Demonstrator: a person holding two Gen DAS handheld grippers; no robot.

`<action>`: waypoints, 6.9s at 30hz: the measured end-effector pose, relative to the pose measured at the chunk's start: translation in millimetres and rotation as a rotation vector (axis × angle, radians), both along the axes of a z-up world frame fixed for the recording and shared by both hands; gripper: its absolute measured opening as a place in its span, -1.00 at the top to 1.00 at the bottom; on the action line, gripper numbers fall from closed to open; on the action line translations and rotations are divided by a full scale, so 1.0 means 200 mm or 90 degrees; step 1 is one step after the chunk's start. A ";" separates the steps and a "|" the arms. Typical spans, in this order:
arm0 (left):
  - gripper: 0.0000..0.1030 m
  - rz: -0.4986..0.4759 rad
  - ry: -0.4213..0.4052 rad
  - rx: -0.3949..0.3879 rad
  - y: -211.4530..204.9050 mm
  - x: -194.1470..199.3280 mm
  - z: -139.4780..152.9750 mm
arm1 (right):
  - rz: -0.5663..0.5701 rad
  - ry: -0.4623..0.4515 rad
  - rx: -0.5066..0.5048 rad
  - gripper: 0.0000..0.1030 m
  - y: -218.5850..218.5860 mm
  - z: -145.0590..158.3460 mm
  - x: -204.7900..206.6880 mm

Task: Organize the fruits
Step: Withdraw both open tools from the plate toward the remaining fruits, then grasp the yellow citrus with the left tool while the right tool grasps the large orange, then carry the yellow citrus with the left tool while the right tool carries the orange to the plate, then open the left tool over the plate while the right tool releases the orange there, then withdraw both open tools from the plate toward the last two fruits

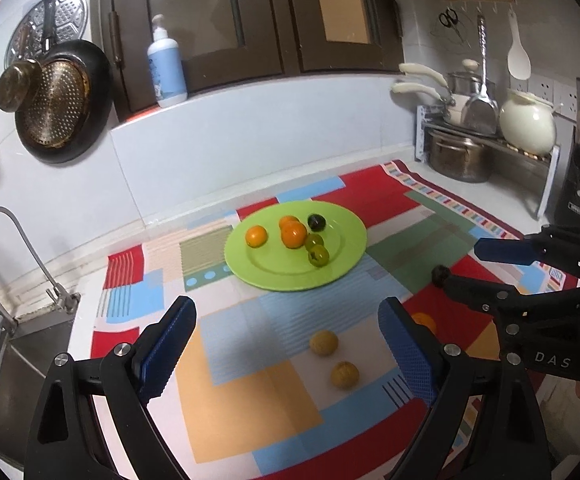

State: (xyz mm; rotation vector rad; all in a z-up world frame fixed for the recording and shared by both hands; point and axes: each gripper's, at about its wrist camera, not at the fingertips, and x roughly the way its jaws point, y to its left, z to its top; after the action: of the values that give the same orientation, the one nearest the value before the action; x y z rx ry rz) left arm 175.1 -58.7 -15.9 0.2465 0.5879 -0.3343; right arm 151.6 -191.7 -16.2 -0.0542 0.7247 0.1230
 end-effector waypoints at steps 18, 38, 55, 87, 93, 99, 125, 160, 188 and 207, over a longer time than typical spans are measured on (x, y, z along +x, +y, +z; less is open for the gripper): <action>-0.56 -0.055 0.095 0.030 -0.07 0.00 -0.30 | 0.035 0.088 -0.020 0.04 0.02 -0.27 -0.01; 0.03 -0.091 0.183 0.013 -0.13 0.10 -0.51 | 0.042 0.143 -0.005 0.04 0.02 -0.45 0.08; 0.49 -0.085 0.210 0.000 -0.15 0.18 -0.56 | 0.026 0.146 0.029 0.14 0.00 -0.49 0.17; 0.49 -0.080 0.130 -0.042 0.01 0.13 -0.20 | 0.006 0.067 0.043 0.17 0.09 -0.21 0.12; 0.49 -0.082 0.107 -0.043 0.03 0.15 -0.13 | -0.004 0.043 0.045 0.17 0.11 -0.14 0.13; 0.49 -0.087 0.080 -0.043 0.06 0.20 -0.06 | -0.008 0.025 0.040 0.17 0.13 -0.07 0.15; 0.49 -0.081 0.043 -0.044 0.04 0.66 0.04 | -0.036 0.011 0.034 0.17 0.14 0.04 0.59; 0.48 -0.062 0.159 -0.041 -0.11 1.15 -0.33 | -0.079 0.143 0.065 0.17 -0.03 -0.36 1.15; 0.18 -0.037 0.111 -0.078 0.03 0.93 -0.07 | -0.080 0.064 0.067 -0.06 0.00 -0.12 0.90; -0.52 -0.010 0.036 -0.091 0.11 0.48 0.17 | -0.112 -0.010 0.083 -0.25 -0.01 0.12 0.49</action>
State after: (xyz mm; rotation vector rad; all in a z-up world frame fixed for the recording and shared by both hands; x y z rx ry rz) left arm 271.5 -37.6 17.5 0.1048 0.6155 -0.3970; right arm 248.8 -193.0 7.3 0.1335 0.7006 0.0014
